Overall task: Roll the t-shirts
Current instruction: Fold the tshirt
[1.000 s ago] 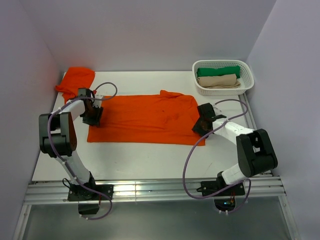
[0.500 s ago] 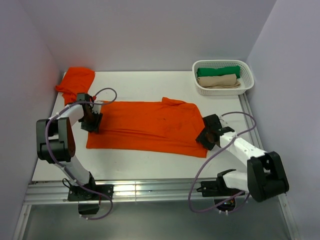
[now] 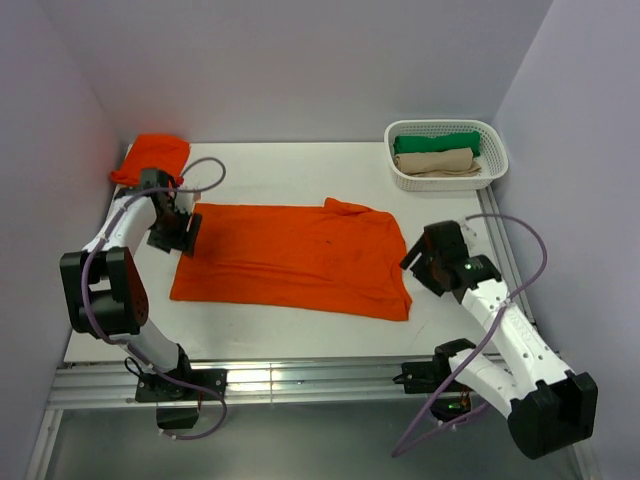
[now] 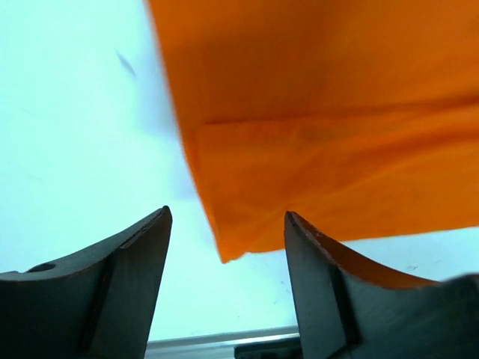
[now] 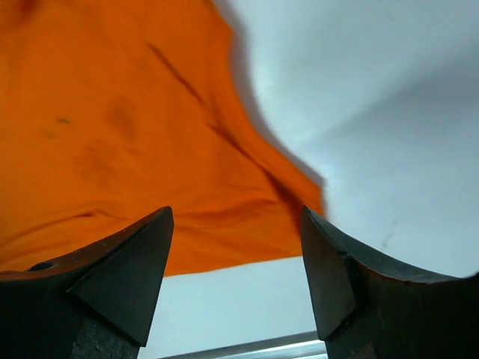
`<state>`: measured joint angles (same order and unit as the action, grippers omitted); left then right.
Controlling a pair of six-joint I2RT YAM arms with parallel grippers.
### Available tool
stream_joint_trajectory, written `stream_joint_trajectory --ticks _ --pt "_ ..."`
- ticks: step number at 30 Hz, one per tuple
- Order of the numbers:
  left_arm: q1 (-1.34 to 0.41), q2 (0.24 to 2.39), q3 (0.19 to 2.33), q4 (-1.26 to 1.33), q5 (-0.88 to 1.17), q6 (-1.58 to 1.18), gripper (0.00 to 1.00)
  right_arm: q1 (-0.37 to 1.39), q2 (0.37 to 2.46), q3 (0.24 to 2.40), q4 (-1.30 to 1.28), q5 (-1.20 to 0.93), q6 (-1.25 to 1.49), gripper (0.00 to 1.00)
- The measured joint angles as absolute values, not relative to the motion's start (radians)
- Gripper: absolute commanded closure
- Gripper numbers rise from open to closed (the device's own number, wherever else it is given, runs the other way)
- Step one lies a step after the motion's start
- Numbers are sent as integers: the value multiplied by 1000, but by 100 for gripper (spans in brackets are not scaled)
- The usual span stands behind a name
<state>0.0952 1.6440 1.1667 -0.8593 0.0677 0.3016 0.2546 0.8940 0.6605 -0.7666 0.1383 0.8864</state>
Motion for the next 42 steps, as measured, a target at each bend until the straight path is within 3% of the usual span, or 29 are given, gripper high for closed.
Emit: stream_joint_trajectory --ticks 5,12,17,23,42 --pt "95 1647 1416 -893 119 292 30 254 1071 929 -731 162 829 29" --pt "75 1839 1660 -800 141 282 33 254 1548 1275 -599 152 717 33" --pt "66 2080 1734 -738 135 269 33 254 1815 1478 -557 128 630 34" --pt "65 2199 1768 -714 115 250 33 255 2053 1698 -528 101 548 35" --pt "64 2240 1804 -677 127 211 37 384 2187 1777 -508 38 462 32"
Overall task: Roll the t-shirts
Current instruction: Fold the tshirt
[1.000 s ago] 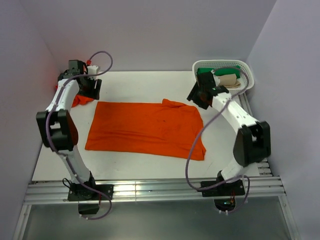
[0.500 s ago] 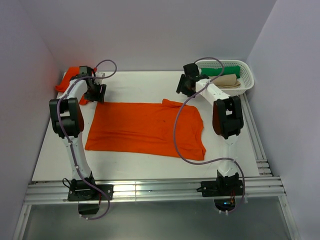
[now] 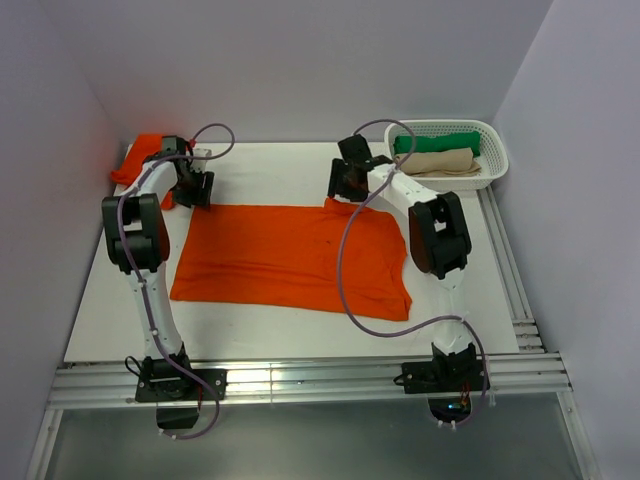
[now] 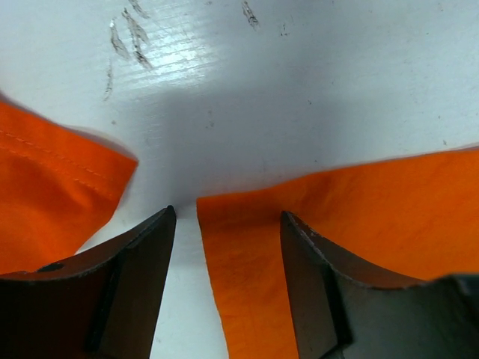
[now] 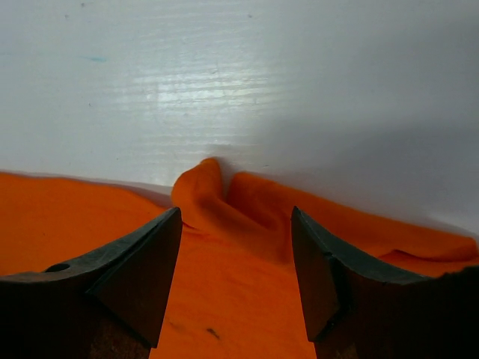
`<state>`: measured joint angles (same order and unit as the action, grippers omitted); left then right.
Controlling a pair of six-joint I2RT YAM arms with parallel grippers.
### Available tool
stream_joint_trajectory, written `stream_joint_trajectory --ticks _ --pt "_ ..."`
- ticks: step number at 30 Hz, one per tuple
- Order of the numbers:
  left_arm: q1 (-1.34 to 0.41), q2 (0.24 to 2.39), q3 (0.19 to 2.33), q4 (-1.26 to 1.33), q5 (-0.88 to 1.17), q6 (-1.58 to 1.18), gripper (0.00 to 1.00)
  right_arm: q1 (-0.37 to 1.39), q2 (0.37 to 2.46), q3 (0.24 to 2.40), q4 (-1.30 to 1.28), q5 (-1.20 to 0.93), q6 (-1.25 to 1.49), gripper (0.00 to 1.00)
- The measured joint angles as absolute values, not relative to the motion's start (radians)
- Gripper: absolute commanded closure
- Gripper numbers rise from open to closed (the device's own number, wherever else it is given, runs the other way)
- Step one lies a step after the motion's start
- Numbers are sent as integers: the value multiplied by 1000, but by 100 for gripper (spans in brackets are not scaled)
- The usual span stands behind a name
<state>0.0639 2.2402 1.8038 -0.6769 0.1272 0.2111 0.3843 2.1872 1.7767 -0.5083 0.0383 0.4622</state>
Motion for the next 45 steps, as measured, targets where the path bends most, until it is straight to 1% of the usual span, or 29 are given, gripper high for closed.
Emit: stream_joint_trajectory --ticks 5,8,9,11,14,15,16,17,18,19,20,23,26,30,38,45 --pt "64 2247 1804 -677 135 199 41 404 2230 1798 -510 36 459 34" --pt "64 2248 1804 -676 135 193 48 406 2244 1802 -517 37 458 40" --pt "64 2248 1804 -676 135 192 51 406 2247 1805 -518 39 458 45" --pt "64 2248 1804 -675 136 189 56 406 2249 1806 -519 42 459 50" --pt "64 2248 1804 -673 140 184 66 406 2248 1806 -516 46 459 60" --pt "64 2248 1804 -671 143 183 72 406 2248 1806 -516 49 460 62" --pt "64 2248 1804 -670 145 179 73 406 2248 1806 -516 52 463 64" --pt "64 2248 1804 -669 147 177 74 406 2248 1805 -514 56 463 67" --pt "64 2248 1804 -668 151 176 79 406 2246 1802 -508 60 463 69" --pt "64 2248 1803 -667 154 173 82 406 2242 1793 -498 64 466 71" --pt "64 2248 1802 -663 158 170 83 406 2238 1784 -493 66 467 74" --pt "64 2247 1792 -647 165 170 87 408 2212 1741 -479 82 473 80" --pt "64 2234 1774 -632 173 170 92 412 2172 1694 -460 101 479 83" --pt "64 2206 1734 -612 187 171 99 421 2108 1634 -439 137 483 84" --pt "64 2109 1654 -585 209 183 100 474 1995 1533 -421 231 509 85" --pt "64 1982 1539 -569 233 221 100 524 1976 1473 -447 324 569 88"
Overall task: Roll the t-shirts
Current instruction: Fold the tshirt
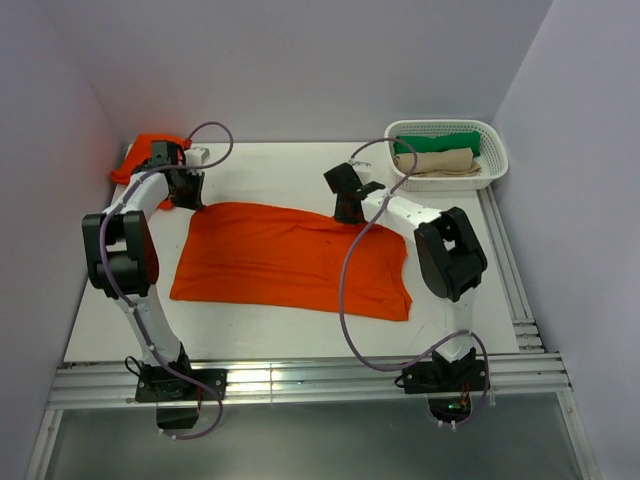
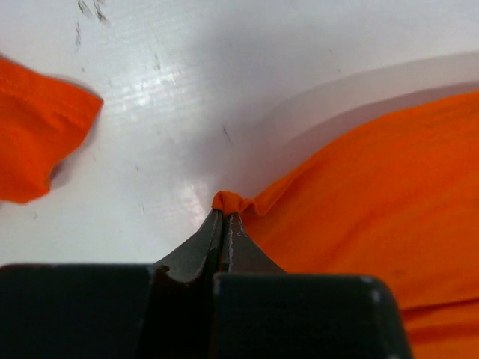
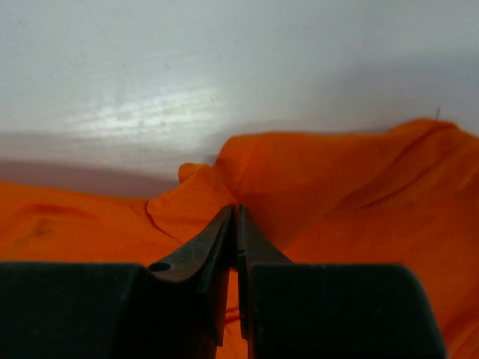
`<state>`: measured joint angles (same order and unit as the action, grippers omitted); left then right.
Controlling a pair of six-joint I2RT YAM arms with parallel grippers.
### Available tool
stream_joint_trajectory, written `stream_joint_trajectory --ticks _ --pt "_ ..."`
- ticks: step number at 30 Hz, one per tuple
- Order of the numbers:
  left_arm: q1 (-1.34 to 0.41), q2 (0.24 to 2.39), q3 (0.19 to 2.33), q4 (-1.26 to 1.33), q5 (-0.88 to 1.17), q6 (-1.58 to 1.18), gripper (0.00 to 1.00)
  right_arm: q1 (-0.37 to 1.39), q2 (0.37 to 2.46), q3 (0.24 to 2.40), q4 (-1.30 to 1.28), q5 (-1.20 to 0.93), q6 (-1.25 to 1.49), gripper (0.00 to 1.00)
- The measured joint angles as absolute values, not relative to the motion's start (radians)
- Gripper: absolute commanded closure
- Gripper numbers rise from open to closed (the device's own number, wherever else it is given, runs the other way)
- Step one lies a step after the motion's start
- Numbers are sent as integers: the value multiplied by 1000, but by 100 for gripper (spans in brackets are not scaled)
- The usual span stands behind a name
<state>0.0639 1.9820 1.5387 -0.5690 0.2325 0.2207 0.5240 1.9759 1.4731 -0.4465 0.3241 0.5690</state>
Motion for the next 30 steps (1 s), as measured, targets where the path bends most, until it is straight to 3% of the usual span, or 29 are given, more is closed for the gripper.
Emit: stream_joint_trajectory --ticks 16,21,25,26,30 --pt "64 1819 1345 -619 230 350 99 628 1771 1233 -506 406 763 85" --pt "65 1802 1287 -620 228 384 85 649 1754 1143 -503 395 810 70" --pt "68 1790 1262 -621 227 407 67 657 1752 1092 -496 378 835 49" --pt "70 1786 1257 -621 226 409 60 658 1750 1086 -497 376 841 47" --pt "79 1753 1241 -626 227 426 49 659 1717 1089 -506 379 841 45"
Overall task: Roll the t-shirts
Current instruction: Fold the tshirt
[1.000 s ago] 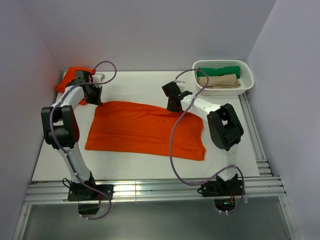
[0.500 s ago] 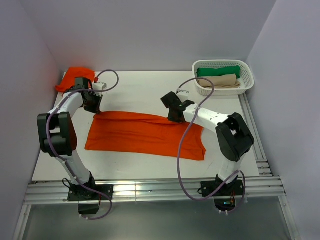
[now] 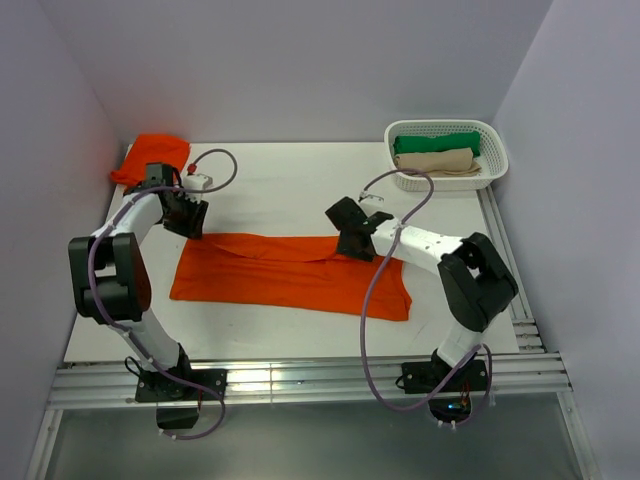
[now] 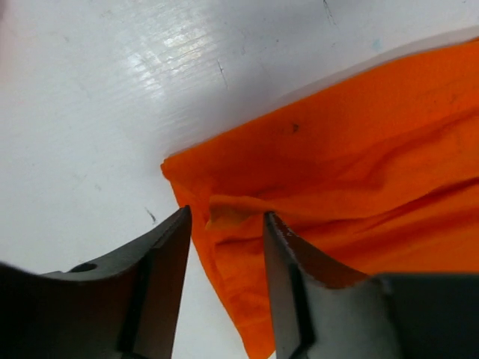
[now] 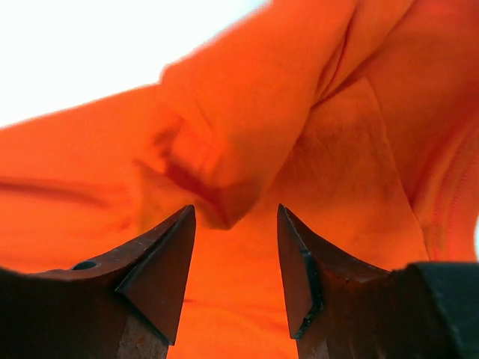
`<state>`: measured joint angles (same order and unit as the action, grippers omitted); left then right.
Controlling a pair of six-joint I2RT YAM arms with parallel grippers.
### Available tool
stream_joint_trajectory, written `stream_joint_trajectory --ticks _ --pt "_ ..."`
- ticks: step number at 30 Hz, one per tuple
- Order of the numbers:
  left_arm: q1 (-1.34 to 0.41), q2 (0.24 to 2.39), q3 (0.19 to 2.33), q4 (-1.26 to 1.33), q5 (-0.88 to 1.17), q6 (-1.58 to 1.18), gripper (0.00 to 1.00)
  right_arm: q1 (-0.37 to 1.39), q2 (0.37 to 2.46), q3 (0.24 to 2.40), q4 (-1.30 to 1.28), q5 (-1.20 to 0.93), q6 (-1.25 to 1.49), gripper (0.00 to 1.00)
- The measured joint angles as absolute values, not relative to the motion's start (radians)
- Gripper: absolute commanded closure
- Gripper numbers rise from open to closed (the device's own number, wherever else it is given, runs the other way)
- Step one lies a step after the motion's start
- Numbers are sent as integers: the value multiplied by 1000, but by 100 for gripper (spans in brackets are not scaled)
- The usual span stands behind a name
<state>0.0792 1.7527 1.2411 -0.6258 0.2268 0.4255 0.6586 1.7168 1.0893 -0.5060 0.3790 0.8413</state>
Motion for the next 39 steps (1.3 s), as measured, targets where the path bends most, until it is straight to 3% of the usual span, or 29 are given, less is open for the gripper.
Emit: stream_joint_trajectory --ticks 10,16,23,28,39 --pt "122 1700 1240 -651 238 451 46 650 1704 1316 -586 415 803 44" --pt "128 1700 1242 -679 244 451 46 643 1835 1458 -607 396 764 45" --pt "128 1707 1266 -746 266 453 45 643 1913 1444 -629 352 757 47" --pt "128 1755 1266 -788 265 452 46 643 1913 1435 -628 346 757 55" --pt "128 1782 1254 -837 270 438 46 643 1913 1395 -616 346 755 57"
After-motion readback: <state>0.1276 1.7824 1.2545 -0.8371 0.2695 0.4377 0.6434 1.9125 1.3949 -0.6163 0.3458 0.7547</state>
